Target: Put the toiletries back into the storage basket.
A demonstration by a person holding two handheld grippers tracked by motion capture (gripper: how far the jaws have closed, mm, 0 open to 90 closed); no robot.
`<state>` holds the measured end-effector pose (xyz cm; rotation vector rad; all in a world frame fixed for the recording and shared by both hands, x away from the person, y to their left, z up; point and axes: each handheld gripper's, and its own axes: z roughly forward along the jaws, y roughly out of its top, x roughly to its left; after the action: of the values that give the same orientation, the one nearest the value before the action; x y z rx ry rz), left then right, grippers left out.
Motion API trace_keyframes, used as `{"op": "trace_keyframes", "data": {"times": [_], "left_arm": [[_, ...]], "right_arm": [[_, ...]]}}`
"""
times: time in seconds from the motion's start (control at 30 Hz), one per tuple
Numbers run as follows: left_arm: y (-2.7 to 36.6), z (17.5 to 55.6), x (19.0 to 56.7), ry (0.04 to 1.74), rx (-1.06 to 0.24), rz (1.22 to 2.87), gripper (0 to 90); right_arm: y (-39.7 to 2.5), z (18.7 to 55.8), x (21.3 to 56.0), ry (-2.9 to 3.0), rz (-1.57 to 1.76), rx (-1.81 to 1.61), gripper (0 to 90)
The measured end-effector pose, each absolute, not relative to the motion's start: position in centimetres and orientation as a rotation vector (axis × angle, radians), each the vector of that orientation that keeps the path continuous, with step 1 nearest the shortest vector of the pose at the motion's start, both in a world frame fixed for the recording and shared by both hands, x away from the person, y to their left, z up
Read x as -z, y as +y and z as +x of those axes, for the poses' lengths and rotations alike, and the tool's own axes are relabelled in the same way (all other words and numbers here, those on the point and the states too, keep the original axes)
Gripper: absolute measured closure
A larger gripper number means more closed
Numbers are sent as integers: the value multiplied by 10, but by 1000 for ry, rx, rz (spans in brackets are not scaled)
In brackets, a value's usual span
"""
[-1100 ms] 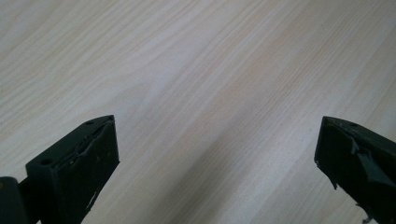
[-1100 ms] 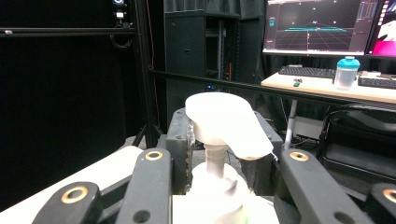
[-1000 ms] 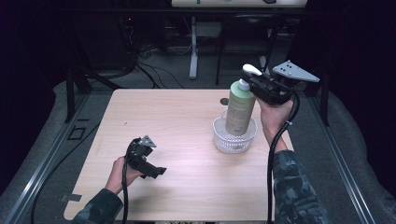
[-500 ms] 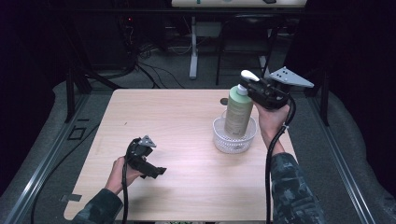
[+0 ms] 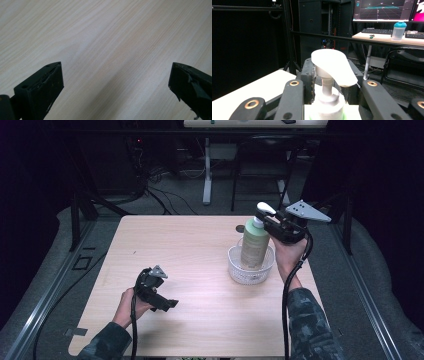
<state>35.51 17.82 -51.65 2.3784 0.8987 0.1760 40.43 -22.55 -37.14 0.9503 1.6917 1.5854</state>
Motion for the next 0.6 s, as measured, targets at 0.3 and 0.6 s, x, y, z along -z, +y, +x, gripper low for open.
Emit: {"op": "trace_keyframes", "data": {"times": [0.3,0.6], "left_arm": [[179,355,516,896,-172,2380,0],[178,355,517,894,-169,2381,0]], "right_arm": [[-225,405,383,1698,966,-1569,670],[-224,405,396,1714,972,-1544,670]]}}
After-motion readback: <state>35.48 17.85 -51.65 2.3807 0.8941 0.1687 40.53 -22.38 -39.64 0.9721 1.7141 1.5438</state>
